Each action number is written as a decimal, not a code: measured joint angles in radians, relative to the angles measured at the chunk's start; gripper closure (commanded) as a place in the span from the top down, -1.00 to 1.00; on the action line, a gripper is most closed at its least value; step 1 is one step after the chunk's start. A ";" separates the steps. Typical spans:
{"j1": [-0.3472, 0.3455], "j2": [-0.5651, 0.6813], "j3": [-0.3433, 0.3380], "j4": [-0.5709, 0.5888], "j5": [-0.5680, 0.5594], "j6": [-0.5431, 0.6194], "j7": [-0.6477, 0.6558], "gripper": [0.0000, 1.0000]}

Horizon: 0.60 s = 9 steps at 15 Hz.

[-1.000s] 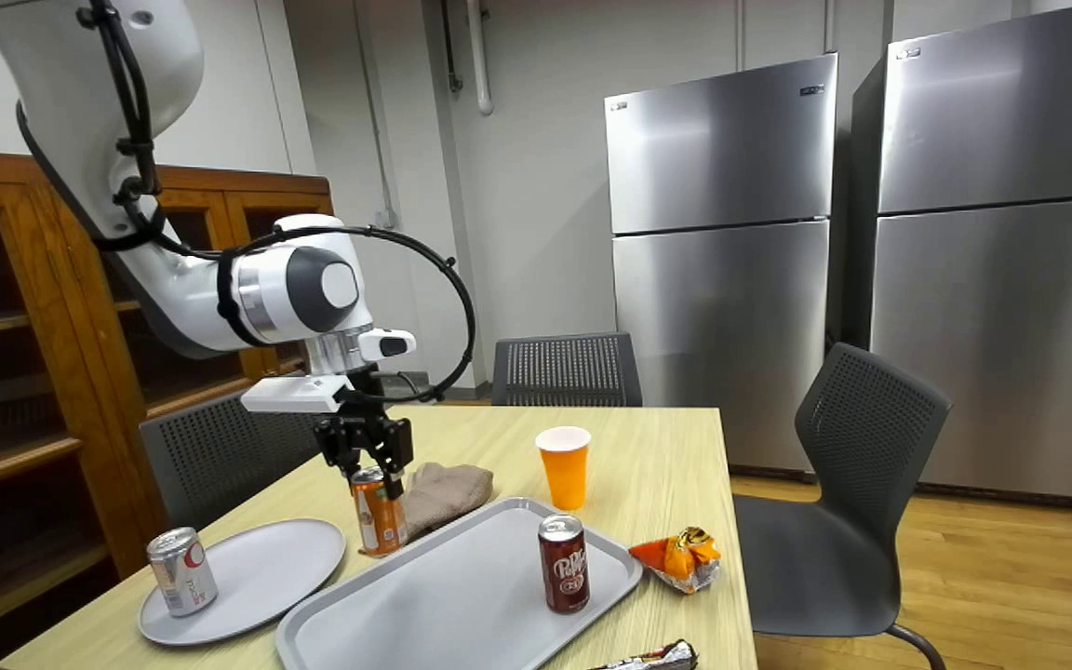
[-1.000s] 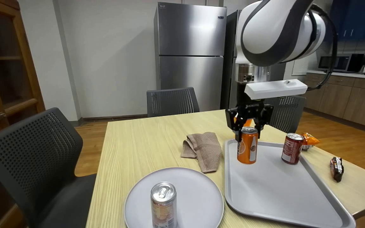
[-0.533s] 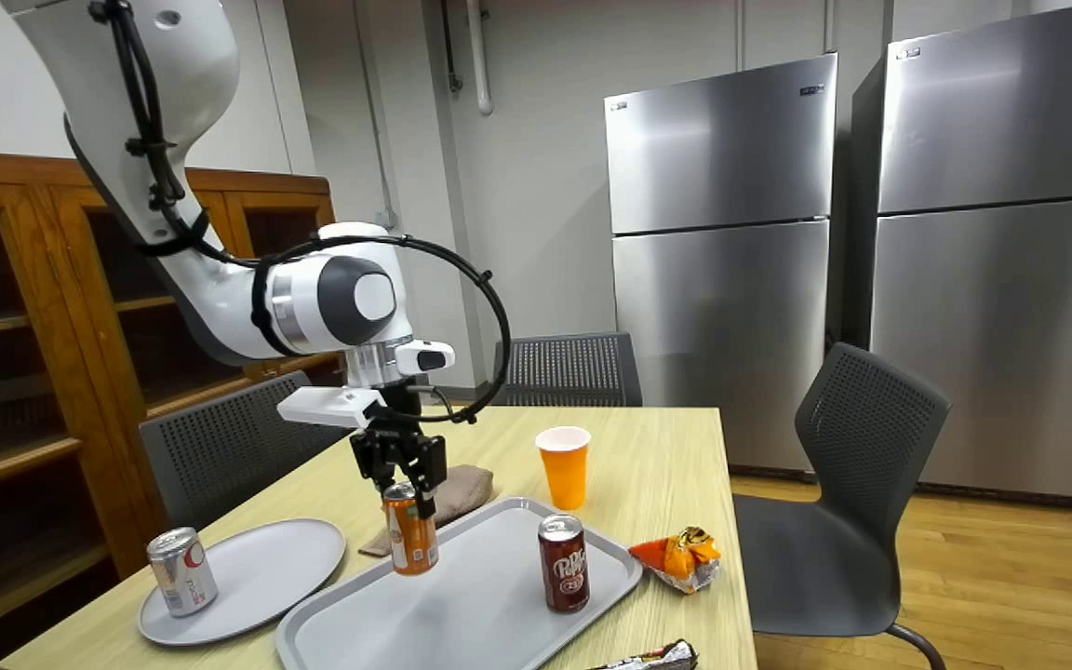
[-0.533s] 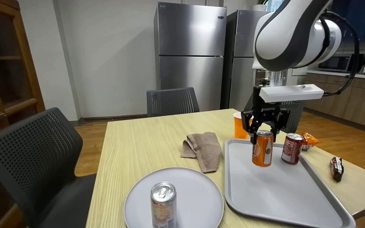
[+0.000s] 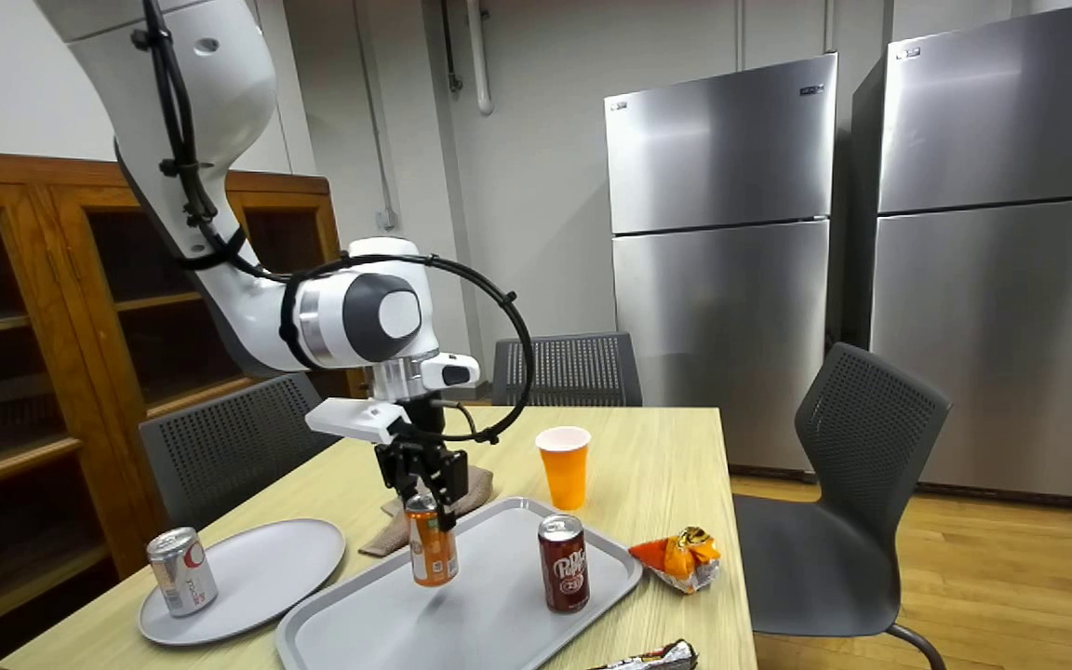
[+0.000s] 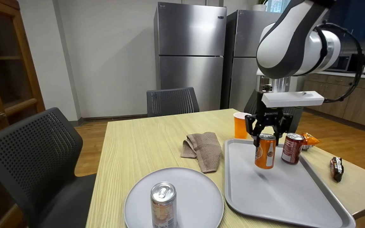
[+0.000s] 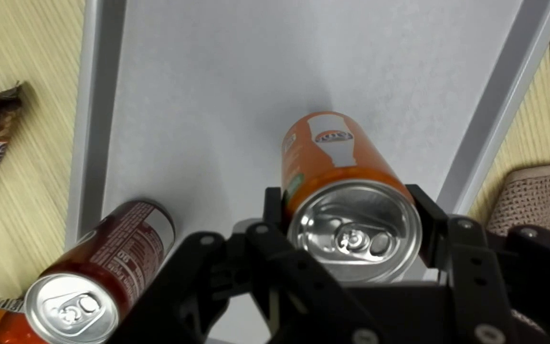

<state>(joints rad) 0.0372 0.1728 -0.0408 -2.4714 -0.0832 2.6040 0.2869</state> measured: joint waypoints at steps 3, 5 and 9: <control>-0.001 0.032 -0.007 0.031 0.005 0.008 0.000 -0.23; -0.001 0.053 -0.010 0.052 0.006 0.013 0.000 -0.23; -0.001 0.093 -0.010 0.096 0.014 0.019 0.000 -0.23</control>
<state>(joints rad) 0.0359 0.2661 -0.0513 -2.3752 -0.0690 2.6227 0.2867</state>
